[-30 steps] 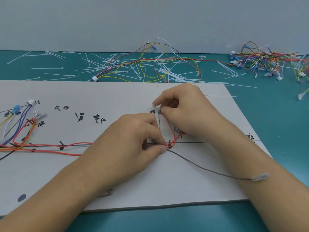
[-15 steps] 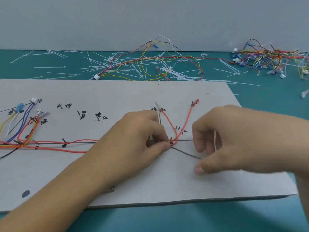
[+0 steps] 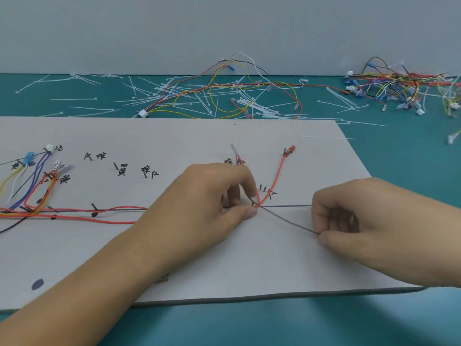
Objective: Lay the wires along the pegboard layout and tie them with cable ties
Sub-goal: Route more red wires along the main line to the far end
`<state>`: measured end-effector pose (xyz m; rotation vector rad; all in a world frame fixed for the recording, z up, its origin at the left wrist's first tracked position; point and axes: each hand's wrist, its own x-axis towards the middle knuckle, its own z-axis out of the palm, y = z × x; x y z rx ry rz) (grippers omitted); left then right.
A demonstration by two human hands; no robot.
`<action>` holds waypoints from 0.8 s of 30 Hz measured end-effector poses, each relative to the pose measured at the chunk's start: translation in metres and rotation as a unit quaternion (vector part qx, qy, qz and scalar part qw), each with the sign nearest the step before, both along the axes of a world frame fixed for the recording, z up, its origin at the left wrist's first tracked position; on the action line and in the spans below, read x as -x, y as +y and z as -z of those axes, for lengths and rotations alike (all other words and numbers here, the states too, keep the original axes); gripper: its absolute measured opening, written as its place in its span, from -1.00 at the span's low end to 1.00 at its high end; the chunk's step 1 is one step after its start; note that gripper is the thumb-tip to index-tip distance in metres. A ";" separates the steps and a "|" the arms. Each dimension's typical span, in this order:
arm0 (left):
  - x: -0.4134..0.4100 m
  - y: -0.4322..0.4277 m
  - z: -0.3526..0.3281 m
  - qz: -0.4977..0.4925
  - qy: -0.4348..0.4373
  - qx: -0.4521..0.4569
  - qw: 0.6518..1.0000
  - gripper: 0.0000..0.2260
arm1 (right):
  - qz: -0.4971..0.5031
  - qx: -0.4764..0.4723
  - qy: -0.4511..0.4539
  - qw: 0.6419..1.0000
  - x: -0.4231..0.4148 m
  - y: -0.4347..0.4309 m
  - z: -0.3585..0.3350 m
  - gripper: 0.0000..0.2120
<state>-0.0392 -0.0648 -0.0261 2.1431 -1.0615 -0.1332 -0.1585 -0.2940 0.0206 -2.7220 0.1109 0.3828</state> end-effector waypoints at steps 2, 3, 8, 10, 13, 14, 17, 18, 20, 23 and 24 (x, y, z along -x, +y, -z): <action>-0.001 -0.002 0.000 0.007 -0.014 -0.006 1.000 -0.89 | 0.025 -0.008 -0.021 0.999 0.002 -0.010 0.000 -0.86; -0.001 -0.002 0.000 0.006 -0.010 -0.007 1.000 -0.89 | 0.035 -0.012 -0.029 0.999 0.004 -0.014 0.000 -0.86; 0.000 -0.003 0.000 0.001 -0.013 -0.001 1.000 -0.88 | 0.047 -0.045 -0.055 0.996 0.008 -0.021 0.004 -0.85; 0.001 -0.004 -0.001 0.009 -0.021 -0.005 1.000 -0.84 | 0.043 -0.093 -0.073 0.992 0.010 -0.017 0.004 -0.85; 0.000 -0.004 -0.002 0.019 -0.031 -0.015 0.999 -0.79 | 0.037 -0.161 -0.104 0.981 0.010 -0.012 0.000 -0.88; 0.000 -0.005 -0.002 0.022 -0.034 -0.015 0.999 -0.82 | 0.035 -0.176 -0.107 0.978 0.010 -0.010 -0.002 -0.87; -0.002 -0.004 -0.001 0.017 -0.023 0.002 1.000 -0.90 | 0.041 -0.187 -0.072 0.979 0.009 -0.004 -0.004 -0.88; -0.002 -0.004 -0.001 0.012 -0.019 0.005 1.000 -0.90 | 0.048 -0.173 -0.057 0.982 0.008 -0.004 -0.002 -0.91; -0.003 -0.003 -0.001 0.008 -0.013 0.008 1.000 -0.90 | 0.068 -0.140 -0.042 0.987 0.007 -0.005 0.003 -0.90; -0.003 -0.001 -0.003 0.005 -0.020 0.019 1.000 -0.92 | 0.114 -0.132 -0.041 0.984 0.006 -0.008 0.008 -0.86; -0.004 0.000 -0.003 0.008 -0.023 0.022 0.999 -0.95 | 0.128 -0.131 -0.045 0.982 0.006 -0.009 0.009 -0.85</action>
